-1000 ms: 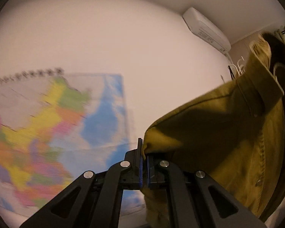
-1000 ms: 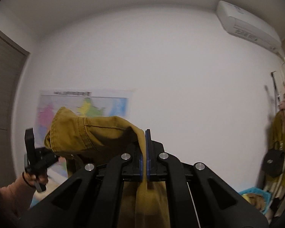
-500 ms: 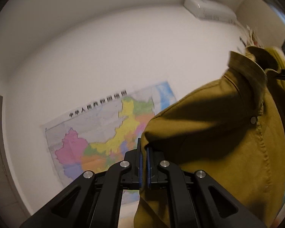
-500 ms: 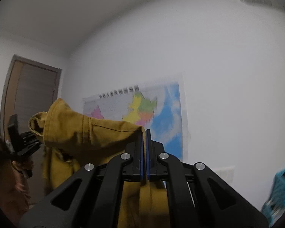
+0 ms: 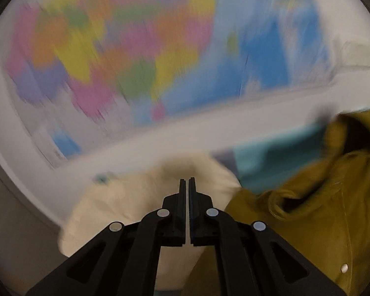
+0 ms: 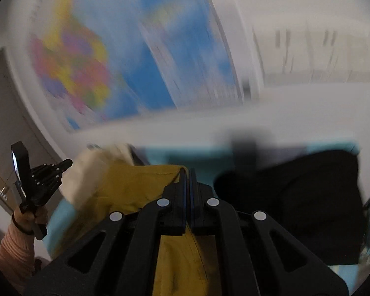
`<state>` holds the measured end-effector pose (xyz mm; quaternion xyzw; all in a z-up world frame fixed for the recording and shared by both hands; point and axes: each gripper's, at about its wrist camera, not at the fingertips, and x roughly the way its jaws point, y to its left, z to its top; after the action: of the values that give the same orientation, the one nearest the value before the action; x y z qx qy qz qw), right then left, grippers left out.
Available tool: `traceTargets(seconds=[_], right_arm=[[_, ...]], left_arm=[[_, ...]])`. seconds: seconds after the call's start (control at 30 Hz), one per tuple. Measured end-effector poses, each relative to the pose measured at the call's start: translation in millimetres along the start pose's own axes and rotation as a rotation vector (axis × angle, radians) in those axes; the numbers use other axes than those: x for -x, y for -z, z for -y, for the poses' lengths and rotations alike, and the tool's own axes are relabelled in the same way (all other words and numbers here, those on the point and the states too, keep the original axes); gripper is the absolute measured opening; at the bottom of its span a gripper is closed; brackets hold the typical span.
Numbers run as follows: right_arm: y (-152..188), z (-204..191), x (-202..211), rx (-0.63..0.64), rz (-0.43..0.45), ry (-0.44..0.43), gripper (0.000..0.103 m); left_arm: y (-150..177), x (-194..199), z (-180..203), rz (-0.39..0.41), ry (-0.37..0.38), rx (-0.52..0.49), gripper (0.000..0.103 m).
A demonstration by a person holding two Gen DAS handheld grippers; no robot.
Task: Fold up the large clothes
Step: 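Lower the held jacket with both tools and spread it over the bed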
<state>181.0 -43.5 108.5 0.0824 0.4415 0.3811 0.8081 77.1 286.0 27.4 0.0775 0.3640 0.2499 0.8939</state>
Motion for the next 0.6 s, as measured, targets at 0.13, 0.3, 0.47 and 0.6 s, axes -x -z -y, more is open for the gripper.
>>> traceTargets(seconds=[0.13, 0.3, 0.47, 0.6], right_arm=[[4.1, 23.8, -54.2, -0.021, -0.072, 0.096, 0.002], [-3.7, 33.3, -54.5, -0.005, -0.098, 0.087, 0.004], [-2.4, 17.1, -60.0, 0.1, -0.139, 0.084, 0.048], [8.8, 1.5, -77.7, 0.2, -0.218, 0.16, 0.016]], left_arm=[[2.2, -51.6, 2.2, -0.104, 0.086, -0.007, 0.004], [3.2, -54.4, -4.0, -0.097, 0.314, -0.093, 0.075], [8.2, -43.7, 23.7, -0.102, 0.377, -0.237, 0.085], [22.9, -50.7, 54.9, -0.194, 0.317, -0.297, 0.045]])
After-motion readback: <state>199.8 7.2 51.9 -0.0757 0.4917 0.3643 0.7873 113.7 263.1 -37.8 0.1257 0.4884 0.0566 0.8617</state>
